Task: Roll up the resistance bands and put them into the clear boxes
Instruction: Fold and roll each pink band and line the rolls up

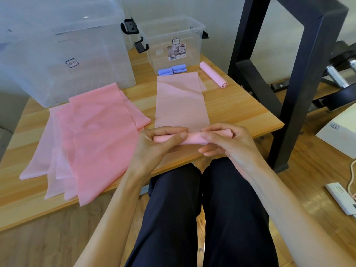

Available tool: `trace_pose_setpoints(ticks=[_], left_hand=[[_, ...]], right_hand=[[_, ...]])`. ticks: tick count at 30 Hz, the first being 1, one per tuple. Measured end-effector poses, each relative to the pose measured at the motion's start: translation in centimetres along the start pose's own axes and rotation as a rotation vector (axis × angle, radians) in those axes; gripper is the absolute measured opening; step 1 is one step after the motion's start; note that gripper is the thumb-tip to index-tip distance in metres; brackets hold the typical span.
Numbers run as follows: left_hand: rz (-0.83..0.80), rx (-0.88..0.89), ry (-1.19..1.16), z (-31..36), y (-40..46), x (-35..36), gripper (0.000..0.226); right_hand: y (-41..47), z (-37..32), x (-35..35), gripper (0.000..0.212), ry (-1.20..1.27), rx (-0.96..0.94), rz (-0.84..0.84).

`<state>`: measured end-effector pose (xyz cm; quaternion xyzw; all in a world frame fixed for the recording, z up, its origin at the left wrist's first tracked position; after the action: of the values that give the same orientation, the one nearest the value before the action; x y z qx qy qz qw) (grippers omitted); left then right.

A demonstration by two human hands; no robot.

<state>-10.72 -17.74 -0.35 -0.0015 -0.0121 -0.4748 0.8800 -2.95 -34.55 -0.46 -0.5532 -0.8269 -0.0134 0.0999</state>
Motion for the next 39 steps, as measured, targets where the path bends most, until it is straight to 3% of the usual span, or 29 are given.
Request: trace_pose_setpoints(ticks=[8, 13, 18, 23, 29, 34, 39], left_hand=[[0.045, -0.02, -0.023, -0.13, 0.09, -0.23, 0.014], [-0.049, -0.021, -0.003, 0.07, -0.07, -0.23, 0.018], [-0.026, -0.024, 0.033, 0.03, -0.04, -0.27, 0.017], [-0.09, -0.001, 0.026, 0.13, -0.3, -0.19, 0.022], [-0.016, -0.012, 0.012, -0.12, -0.03, -0.3, 0.012], [-0.048, 0.004, 0.031, -0.06, -0.12, -0.37, 0.023], [-0.018, -0.011, 0.008, -0.11, -0.03, -0.54, 0.019]], right_hand=[[-0.07, 0.04, 0.03, 0.032, -0.022, 0.005, -0.066], [0.0, -0.04, 0.0, 0.028, -0.019, -0.008, 0.01], [0.03, 0.08, 0.15, 0.034, 0.016, 0.022, -0.011], [0.11, -0.13, 0.07, 0.025, -0.025, 0.0, 0.032], [0.06, 0.01, 0.2, 0.029, -0.03, 0.012, -0.012], [0.02, 0.22, 0.16, 0.034, -0.053, 0.02, 0.052], [-0.04, 0.1, 0.3, 0.031, -0.019, 0.019, -0.026]])
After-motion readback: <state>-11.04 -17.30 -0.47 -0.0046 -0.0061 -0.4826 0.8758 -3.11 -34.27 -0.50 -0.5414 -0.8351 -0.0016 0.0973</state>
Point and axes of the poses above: each hand's wrist, its own y-axis towards the middle knuckle, its own x-axis out of the palm, z = x × y, the point moved 3 cm from there along y, towards the middle knuckle, and after that the axes turned 11 degrees about z, right-handed, at the moved point
